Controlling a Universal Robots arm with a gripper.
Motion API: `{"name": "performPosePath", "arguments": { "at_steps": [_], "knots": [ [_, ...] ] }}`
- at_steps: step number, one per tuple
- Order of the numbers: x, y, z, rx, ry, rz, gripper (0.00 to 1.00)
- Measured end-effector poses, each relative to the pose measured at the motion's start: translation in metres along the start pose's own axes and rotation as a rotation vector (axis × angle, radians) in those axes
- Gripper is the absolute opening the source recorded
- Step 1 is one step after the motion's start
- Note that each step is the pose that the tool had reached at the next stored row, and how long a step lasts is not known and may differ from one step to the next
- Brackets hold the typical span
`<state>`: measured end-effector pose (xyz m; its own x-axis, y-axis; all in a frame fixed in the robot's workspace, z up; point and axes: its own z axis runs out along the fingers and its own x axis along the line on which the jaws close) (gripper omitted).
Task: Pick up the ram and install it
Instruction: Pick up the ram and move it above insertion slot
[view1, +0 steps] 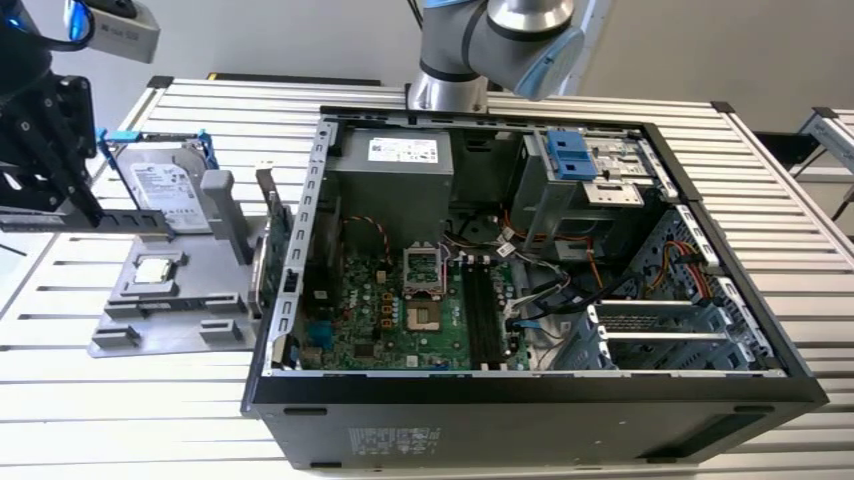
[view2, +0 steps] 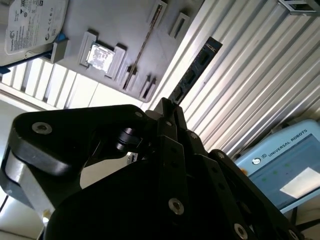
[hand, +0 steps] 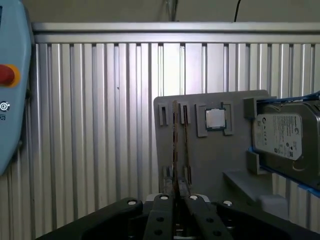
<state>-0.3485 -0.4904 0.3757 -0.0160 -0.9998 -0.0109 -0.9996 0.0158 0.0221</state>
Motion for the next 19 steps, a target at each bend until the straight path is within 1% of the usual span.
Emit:
{"name": "performPosePath", "arguments": {
  "at_steps": [13, 19],
  "knots": [
    [-0.0001, 0.0003, -0.0135, 0.0, 0.0001, -0.011, 0.0],
    [-0.0001, 0.0003, -0.0142, -0.0001, 0.0008, -0.011, 0.0]
  ]
}}
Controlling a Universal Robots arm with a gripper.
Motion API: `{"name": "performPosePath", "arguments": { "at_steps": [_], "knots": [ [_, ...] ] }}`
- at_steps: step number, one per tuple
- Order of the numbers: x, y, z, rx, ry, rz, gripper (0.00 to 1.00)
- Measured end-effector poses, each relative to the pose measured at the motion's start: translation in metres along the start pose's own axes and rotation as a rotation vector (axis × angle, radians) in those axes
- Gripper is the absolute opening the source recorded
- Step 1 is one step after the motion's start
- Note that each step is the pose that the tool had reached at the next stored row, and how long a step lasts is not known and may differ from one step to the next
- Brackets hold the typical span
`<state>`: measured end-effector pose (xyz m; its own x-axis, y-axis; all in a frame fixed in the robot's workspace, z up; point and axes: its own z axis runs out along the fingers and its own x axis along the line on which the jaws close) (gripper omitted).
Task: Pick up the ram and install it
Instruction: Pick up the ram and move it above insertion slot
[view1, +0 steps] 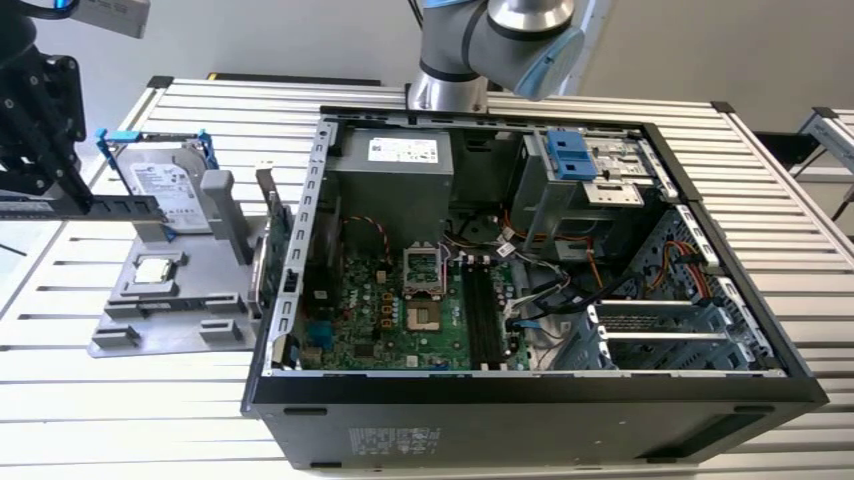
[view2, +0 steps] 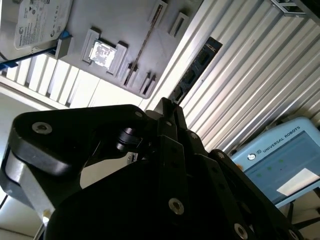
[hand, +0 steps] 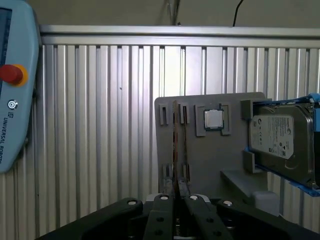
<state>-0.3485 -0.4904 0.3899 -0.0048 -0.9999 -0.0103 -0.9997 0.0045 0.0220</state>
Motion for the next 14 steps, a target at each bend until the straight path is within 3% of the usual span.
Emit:
{"name": "performPosePath", "arguments": {
  "at_steps": [14],
  "knots": [
    [-0.0001, -0.0075, -0.0001, 0.0001, 0.0003, 0.0, 0.0]
  ]
}}
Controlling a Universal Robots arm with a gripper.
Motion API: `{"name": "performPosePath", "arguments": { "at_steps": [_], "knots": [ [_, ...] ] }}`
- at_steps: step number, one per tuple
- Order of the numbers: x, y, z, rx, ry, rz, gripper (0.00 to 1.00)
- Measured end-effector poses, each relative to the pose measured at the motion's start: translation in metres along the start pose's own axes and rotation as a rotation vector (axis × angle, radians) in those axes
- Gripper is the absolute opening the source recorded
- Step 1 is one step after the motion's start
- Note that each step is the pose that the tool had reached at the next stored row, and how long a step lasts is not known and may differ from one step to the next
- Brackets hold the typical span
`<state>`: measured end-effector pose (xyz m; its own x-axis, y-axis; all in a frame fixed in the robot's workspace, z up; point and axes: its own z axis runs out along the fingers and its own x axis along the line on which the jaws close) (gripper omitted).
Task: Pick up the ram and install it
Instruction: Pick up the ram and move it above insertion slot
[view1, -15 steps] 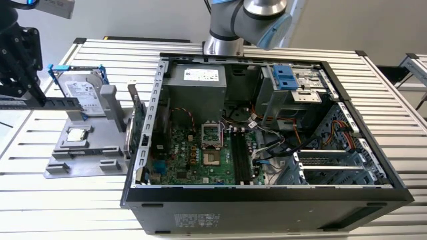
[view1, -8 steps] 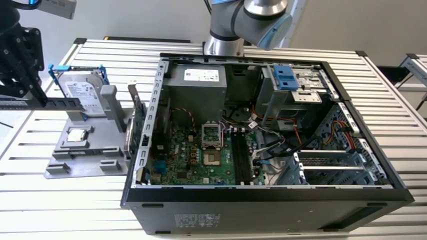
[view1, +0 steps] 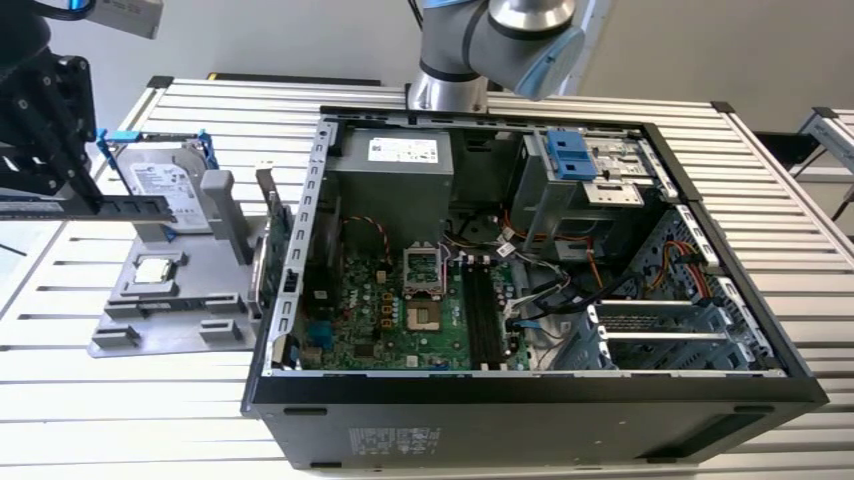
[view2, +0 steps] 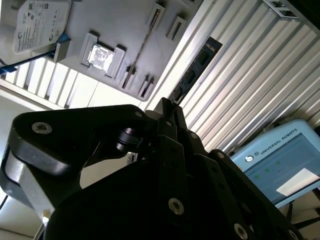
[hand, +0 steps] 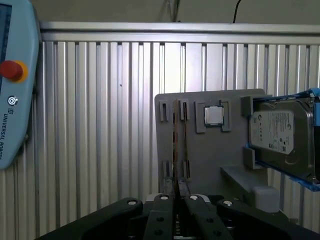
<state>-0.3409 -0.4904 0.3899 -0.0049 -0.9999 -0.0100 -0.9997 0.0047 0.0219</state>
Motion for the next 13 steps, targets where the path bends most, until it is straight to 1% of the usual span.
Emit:
{"name": "performPosePath", "arguments": {
  "at_steps": [13],
  "knots": [
    [-0.0001, -0.011, -0.0003, -0.0001, 0.0, 0.0, 0.0]
  ]
}}
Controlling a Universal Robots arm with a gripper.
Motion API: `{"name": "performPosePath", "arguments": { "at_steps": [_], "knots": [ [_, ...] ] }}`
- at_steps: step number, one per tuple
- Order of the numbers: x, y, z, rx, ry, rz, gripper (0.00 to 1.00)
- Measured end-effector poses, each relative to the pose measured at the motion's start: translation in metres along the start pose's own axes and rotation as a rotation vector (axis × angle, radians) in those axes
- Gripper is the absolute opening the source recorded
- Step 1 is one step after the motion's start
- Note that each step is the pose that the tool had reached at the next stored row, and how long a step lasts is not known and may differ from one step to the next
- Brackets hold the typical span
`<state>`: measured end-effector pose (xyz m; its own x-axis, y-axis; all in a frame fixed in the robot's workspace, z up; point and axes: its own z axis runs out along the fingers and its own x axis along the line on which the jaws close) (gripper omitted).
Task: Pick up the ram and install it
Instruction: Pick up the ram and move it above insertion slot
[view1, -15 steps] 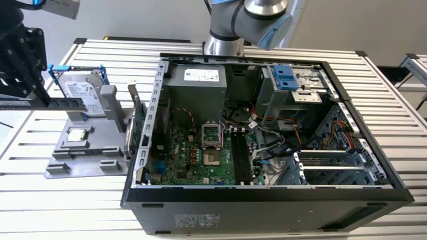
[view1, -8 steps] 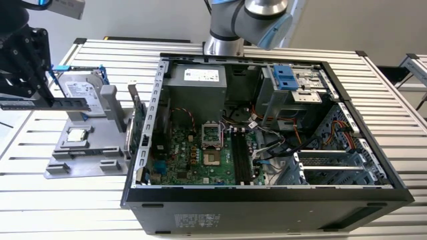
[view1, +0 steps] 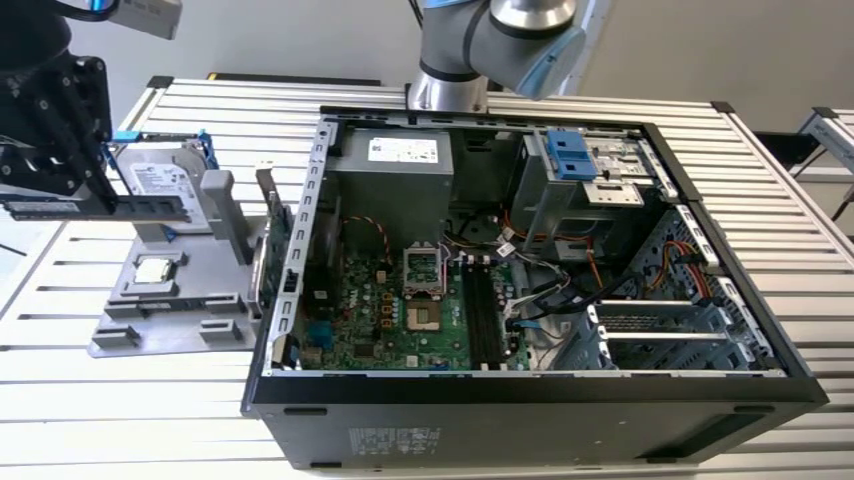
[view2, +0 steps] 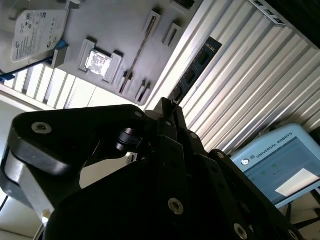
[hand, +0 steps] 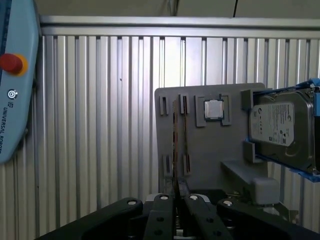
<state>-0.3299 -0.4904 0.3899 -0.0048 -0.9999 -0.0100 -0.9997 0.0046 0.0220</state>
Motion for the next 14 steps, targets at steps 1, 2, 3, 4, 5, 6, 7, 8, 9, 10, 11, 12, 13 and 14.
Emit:
{"name": "performPosePath", "arguments": {
  "at_steps": [1, 2, 3, 4, 5, 6, 7, 8, 9, 10, 11, 12, 13, 14],
  "knots": [
    [0.0, -0.0008, 0.0, 0.0, 0.0, 0.0, 0.0],
    [0.0, -0.0016, -0.0001, -0.0001, 0.0001, 0.0, 0.0],
    [0.0, -0.0024, -0.0001, -0.0001, 0.0001, 0.0, 0.0],
    [0.0, -0.0032, -0.0001, 0.0, 0.0, 0.0, 0.0],
    [0.0, -0.0041, -0.0001, -0.0001, 0.0, 0.0, 0.0],
    [0.0, -0.0049, -0.0001, -0.0001, 0.0, 0.0, 0.0],
    [0.0, -0.0058, -0.0002, -0.0001, 0.0001, 0.0, 0.0],
    [0.0, -0.0068, -0.0002, -0.0001, 0.0001, 0.0, 0.0],
    [0.0, -0.0077, -0.0001, 0.0001, 0.0, 0.0, 0.0],
    [0.0, -0.0086, -0.0002, 0.0, 0.0001, 0.0, 0.0],
    [0.0, -0.0095, -0.0002, 0.0, 0.0, 0.0, 0.0],
    [0.0, -0.0105, -0.0002, -0.0001, 0.0, 0.0, 0.0],
    [-0.0001, -0.0114, -0.0003, -0.0001, 0.0, 0.0, 0.0],
    [0.0, -0.0123, -0.0003, -0.0001, 0.0001, 0.0, 0.0]
  ]
}}
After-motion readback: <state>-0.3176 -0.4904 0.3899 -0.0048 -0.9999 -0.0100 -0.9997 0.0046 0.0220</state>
